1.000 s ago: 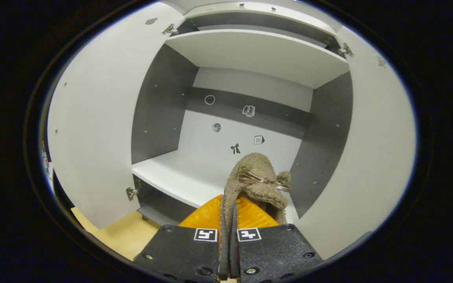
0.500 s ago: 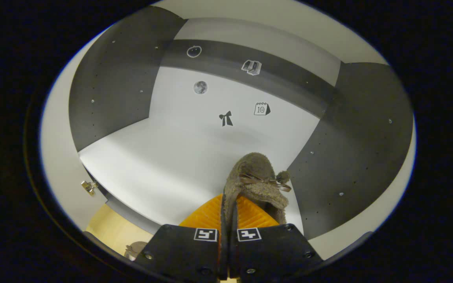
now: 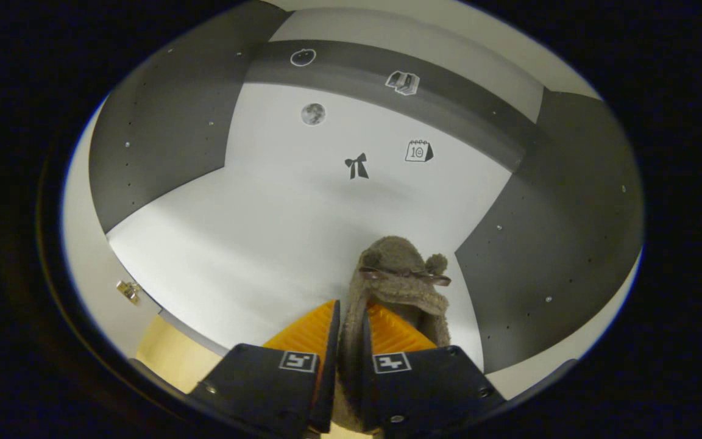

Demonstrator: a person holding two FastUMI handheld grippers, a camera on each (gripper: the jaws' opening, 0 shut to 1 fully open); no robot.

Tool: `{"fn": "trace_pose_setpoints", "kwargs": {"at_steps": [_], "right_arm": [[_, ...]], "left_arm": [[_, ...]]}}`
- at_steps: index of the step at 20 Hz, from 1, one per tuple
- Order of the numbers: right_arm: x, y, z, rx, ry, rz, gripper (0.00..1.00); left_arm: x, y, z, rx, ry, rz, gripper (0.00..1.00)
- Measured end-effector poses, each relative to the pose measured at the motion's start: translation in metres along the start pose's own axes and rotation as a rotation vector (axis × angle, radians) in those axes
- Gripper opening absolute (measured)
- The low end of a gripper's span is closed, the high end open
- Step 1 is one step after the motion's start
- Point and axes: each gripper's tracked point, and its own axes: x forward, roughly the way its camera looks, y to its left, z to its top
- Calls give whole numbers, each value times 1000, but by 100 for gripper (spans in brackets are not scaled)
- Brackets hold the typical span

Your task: Grab one shoe with the right hand and put it into the shoe cabinet, grab the other shoe with the left hand and put it into the shoe cabinet; then close the right door with the right hand and the left door with the left hand.

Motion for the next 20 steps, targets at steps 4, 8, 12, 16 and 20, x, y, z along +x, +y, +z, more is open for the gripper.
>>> {"fn": "trace_pose_setpoints", "kwargs": {"at_steps": [4, 8, 12, 16, 20], "right_arm": [[-12, 4, 0, -19, 11, -5, 53], [-39, 3, 5, -8, -30, 16, 53], [-87, 2, 6, 62, -112, 82, 53], [-143, 1, -11, 99, -214, 133, 56], [-193, 1, -42, 122, -328, 137, 57]], "left_arm": [[5, -3, -5, -11, 7, -18, 95], [8, -4, -6, -11, -1, -27, 95], [11, -6, -8, -18, -2, -44, 95], [13, -5, -10, -17, 6, -48, 95], [14, -6, -9, -14, 0, -52, 95]]}}
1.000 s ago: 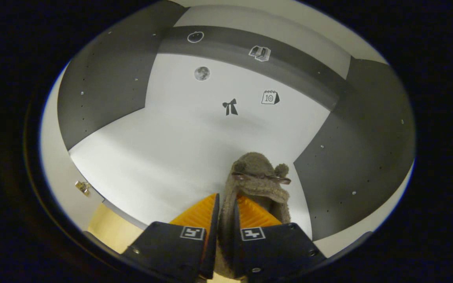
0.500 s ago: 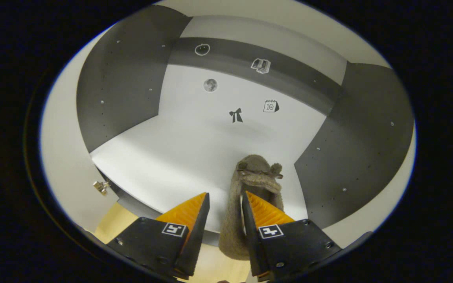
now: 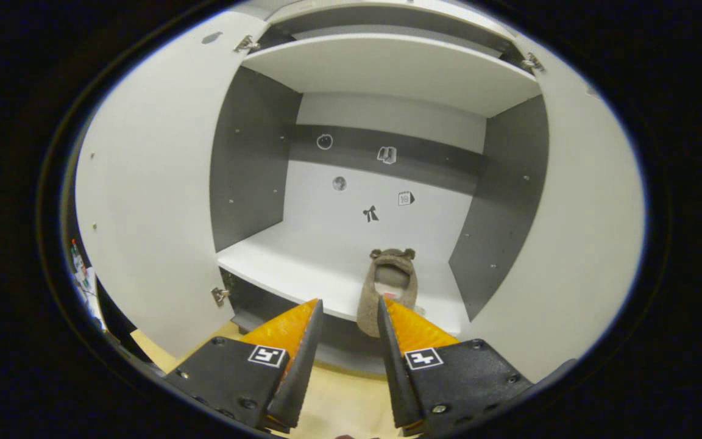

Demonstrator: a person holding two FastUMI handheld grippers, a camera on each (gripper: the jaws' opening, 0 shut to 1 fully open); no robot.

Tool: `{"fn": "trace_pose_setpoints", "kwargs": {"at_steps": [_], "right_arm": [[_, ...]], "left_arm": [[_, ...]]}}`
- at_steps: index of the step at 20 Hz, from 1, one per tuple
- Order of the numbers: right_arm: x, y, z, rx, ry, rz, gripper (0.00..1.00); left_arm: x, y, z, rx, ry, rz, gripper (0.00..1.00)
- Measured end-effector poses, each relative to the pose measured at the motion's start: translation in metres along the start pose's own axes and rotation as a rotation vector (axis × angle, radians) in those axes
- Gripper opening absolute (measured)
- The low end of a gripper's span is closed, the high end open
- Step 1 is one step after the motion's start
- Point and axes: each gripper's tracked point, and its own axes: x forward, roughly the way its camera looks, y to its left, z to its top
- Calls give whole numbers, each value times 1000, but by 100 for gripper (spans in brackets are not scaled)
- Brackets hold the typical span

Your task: Grab one shoe with the right hand and put it into the shoe cabinet, grab the other shoe with the left hand and put it into the shoe cabinet; then close the right door with the right hand and the left door with the left hand.

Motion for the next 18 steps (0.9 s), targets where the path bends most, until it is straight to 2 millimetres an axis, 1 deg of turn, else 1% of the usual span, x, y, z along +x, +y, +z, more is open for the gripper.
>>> {"fn": "trace_pose_setpoints", "kwargs": {"at_steps": [1, 2, 3, 4, 5, 10, 11, 13, 14, 17, 18], "right_arm": [[-13, 0, -5, 18, -22, -8, 65], [-25, 0, -13, 35, -44, -11, 58], [-37, 1, -18, 42, -76, -17, 65], [-47, -4, -24, 42, -102, -41, 65], [-58, -6, -32, 42, -128, -57, 59], [-116, -2, -70, 68, -222, -88, 59], [-128, -4, -77, 67, -246, -107, 64], [-145, -5, -92, 67, -293, -139, 64], [-154, -5, -101, 69, -303, -156, 59], [-176, -1, -129, 99, -297, -172, 59], [-180, -4, -139, 112, -288, -184, 60]], "left_arm": [[0, 0, 0, -1, -1, -2, 95], [1, -2, -1, -6, -2, -7, 95], [2, -4, -1, -12, 0, -12, 95], [1, -6, -2, -18, 2, -16, 95], [0, -8, -3, -20, 5, -20, 95], [-4, -15, -5, 9, 9, -30, 95], [-6, -16, -6, 13, 15, -34, 95], [-10, -20, -11, 19, 28, -43, 95], [-11, -23, -13, 22, 37, -48, 95], [-16, -30, -19, 23, 54, -61, 95], [-17, -32, -20, 22, 57, -62, 95]]}}
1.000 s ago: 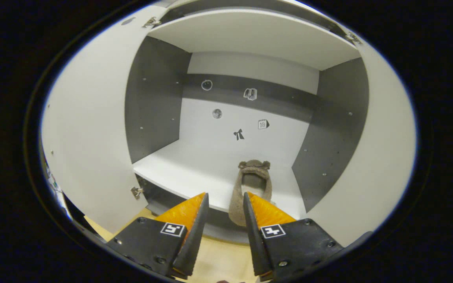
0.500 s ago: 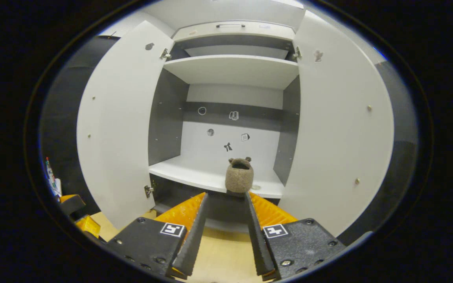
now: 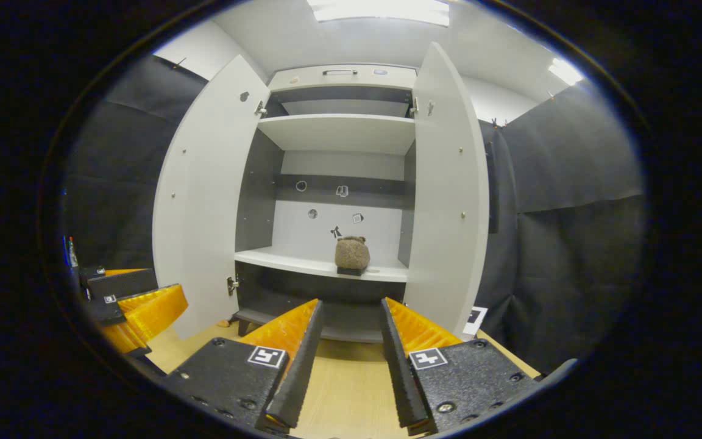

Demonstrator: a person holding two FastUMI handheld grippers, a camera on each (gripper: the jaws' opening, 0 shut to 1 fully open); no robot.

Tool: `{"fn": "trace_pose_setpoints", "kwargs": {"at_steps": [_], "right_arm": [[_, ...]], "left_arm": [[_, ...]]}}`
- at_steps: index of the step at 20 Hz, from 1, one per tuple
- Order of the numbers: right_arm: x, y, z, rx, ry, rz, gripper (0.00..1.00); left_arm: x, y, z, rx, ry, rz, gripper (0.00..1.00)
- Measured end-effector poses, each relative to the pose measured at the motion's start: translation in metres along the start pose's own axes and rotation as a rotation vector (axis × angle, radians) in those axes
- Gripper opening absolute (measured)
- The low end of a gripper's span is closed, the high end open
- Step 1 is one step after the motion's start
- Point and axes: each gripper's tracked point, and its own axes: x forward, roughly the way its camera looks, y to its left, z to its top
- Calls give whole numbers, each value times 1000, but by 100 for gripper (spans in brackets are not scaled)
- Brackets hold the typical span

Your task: Grab one shoe with the right hand and put it into the shoe cabinet, grab the other shoe with the left hand and put it into the shoe cabinet; then close the right door with the right hand and the left door with the left hand.

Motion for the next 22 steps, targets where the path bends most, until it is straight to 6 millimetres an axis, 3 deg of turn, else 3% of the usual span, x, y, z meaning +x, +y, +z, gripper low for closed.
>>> {"fn": "trace_pose_setpoints", "kwargs": {"at_steps": [1, 2, 6, 11, 16, 22], "right_arm": [[-7, -4, -7, 12, 2, -13, 66], [-13, -7, -13, 22, 5, -29, 61], [-32, -18, -32, 43, -9, -70, 64], [-40, -25, -53, 95, 19, -74, 66], [-44, -32, -52, 102, -8, -93, 77], [-52, -29, -39, 80, -52, -72, 85]], "left_arm": [[0, -2, -2, -2, 4, 0, 95], [-1, -3, -5, -4, 11, -1, 95], [-2, -5, -21, 0, 61, -1, 95], [-4, -8, -41, 4, 119, -7, 95], [-3, -14, -53, 38, 158, -21, 95], [2, -5, -122, -85, 362, 13, 95]]}}
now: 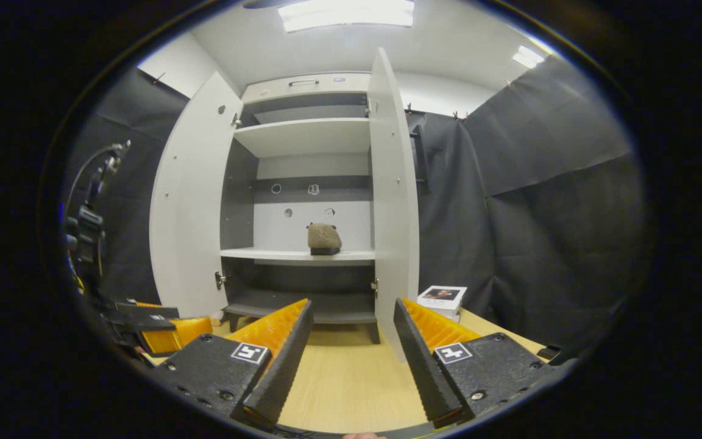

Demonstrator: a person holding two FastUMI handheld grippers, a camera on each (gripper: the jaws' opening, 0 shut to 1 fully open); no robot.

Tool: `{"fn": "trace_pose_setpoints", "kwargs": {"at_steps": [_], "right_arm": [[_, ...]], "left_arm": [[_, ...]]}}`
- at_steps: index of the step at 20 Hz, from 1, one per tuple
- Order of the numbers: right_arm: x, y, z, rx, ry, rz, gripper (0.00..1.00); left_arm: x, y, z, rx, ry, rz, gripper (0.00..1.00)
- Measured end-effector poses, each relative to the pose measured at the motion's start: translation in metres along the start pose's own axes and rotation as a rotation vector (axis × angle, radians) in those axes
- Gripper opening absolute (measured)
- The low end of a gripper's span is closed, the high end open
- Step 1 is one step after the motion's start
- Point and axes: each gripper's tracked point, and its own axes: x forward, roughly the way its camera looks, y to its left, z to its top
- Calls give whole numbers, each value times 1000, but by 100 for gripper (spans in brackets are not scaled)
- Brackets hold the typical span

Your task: Grab one shoe with the right hand and put it into the shoe cabinet, grab the other shoe with the left hand and put it into the shoe cabinet; then close the right door with the right hand and the left door with the left hand.

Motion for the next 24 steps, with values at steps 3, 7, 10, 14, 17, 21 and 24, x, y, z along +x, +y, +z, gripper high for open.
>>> {"fn": "trace_pose_setpoints", "kwargs": {"at_steps": [3, 7, 10, 14, 17, 21, 24], "right_arm": [[-2, 0, 8, -28, -17, 7, 85], [-5, 9, 7, -44, -6, 39, 85], [-6, 19, 2, -52, 19, 55, 85], [-3, 24, -1, -57, 48, 62, 85], [4, 17, 3, -70, 52, 44, 85], [12, 5, 2, -91, 59, 8, 85], [16, 2, -7, -85, 89, -1, 85]], "left_arm": [[24, 14, -24, -42, 76, 26, 95], [56, 34, -62, -35, 172, 52, 95], [84, 56, -83, -36, 237, 70, 95], [117, 77, -113, -51, 299, 99, 95], [135, 91, -142, -100, 369, 122, 95], [145, 110, -156, -115, 383, 160, 95], [152, 108, -153, -101, 351, 143, 96]]}}
